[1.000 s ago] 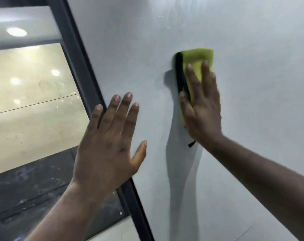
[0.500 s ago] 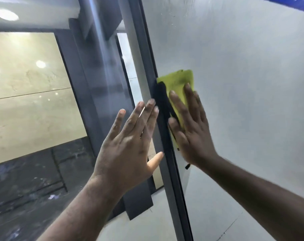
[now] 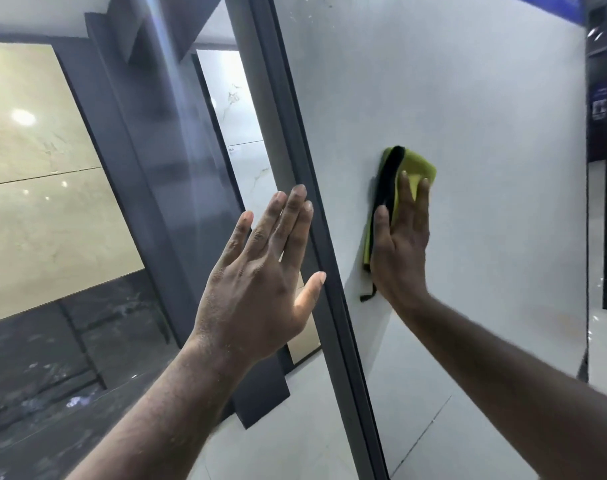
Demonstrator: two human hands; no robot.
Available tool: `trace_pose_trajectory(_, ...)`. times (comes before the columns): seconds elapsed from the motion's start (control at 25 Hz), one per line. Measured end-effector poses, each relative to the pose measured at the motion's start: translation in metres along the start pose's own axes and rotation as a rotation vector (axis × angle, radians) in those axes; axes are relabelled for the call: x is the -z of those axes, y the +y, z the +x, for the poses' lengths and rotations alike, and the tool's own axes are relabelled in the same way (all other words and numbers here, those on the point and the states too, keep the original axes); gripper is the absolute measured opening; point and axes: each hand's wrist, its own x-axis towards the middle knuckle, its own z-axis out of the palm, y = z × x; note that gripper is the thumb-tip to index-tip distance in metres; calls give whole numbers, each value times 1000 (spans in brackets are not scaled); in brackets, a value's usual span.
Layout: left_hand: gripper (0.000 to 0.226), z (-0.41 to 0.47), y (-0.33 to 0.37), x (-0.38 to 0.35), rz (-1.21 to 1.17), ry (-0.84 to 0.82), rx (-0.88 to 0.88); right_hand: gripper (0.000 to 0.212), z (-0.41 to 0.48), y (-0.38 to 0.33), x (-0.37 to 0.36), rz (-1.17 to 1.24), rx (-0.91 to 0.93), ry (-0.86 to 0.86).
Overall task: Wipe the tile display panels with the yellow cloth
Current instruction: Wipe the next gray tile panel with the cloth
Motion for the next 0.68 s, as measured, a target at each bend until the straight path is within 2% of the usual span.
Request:
trace_pose_trajectory(0.04, 80, 0, 1, -3, -8, 16, -3, 62, 0, -8, -2, 8, -68, 23)
trace_pose_trajectory(0.08, 78, -1, 2, -6, -17, 33, 6, 62, -13, -14, -7, -29, -23, 34)
trace_pose_trajectory(0.16, 75, -4, 5, -12, -36, 53, 28, 60, -68, -2, -15, -75, 205, -35)
trace_pose_trajectory(0.2, 75, -6, 7, -15, -26, 59, 21, 60, -92, 10, -13, -79, 251, -69)
trace_pose_trajectory(0.24, 74, -7, 8, -17, 8, 68, -7, 60, -98, 22, -7, -79, 237, -65)
trace_pose_trajectory(0.36, 73, -1, 8, -21, 107, 85, -113, 60, -57, 29, -5, 2, -111, 28)
trace_pose_trajectory(0.4, 72, 2, 10, -22, 106, 89, -107, 60, -53, 22, -6, 0, -128, 37)
trace_pose_trajectory(0.48, 70, 5, 14, -25, 90, 102, -63, 61, -77, 22, -10, -48, 89, -5)
trace_pose_trajectory(0.56, 70, 3, 21, -29, 96, 99, -30, 61, -116, 48, -3, -111, 262, -130)
trace_pose_trajectory(0.6, 72, 1, 24, -30, 125, 90, -36, 62, -114, 62, 4, -112, 246, -132)
trace_pose_trajectory(0.68, 76, 3, 32, -32, 214, 44, -84, 62, -79, 77, 7, -41, -28, -29)
